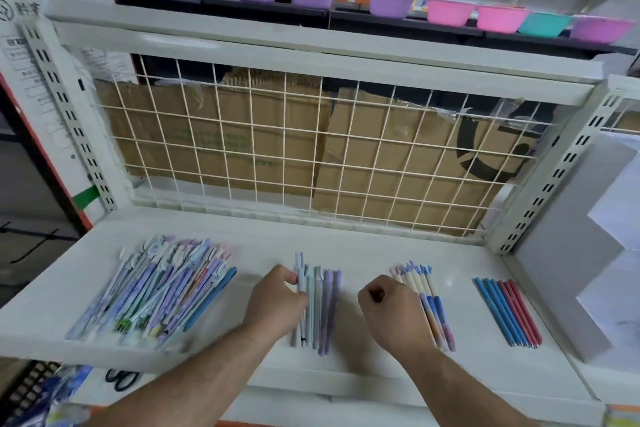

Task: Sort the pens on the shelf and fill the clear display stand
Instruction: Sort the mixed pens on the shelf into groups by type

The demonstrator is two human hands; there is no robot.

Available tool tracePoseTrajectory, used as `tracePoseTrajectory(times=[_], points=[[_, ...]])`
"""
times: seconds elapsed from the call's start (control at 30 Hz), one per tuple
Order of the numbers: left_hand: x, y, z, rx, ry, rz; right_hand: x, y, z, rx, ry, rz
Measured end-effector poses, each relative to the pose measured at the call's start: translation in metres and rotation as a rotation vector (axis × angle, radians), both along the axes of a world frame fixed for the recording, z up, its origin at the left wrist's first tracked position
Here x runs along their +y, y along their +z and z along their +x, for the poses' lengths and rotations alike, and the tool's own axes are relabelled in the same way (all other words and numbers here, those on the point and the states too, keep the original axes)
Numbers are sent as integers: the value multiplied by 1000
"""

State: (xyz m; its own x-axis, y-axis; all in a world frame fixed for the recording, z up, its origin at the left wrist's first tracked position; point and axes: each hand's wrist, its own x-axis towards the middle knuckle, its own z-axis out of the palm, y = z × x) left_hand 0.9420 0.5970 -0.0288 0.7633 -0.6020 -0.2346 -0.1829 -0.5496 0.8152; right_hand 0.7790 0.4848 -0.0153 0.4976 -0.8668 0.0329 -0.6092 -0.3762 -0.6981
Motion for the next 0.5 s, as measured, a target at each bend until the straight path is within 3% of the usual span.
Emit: tracePoseTrajectory(times=[0.17,0.5], points=[[17,-12,17,-131,-76,138,10,-5,15,-6,-33,-19],[18,-13,28,-225,-155,126,21,2,24,8,-41,-49]])
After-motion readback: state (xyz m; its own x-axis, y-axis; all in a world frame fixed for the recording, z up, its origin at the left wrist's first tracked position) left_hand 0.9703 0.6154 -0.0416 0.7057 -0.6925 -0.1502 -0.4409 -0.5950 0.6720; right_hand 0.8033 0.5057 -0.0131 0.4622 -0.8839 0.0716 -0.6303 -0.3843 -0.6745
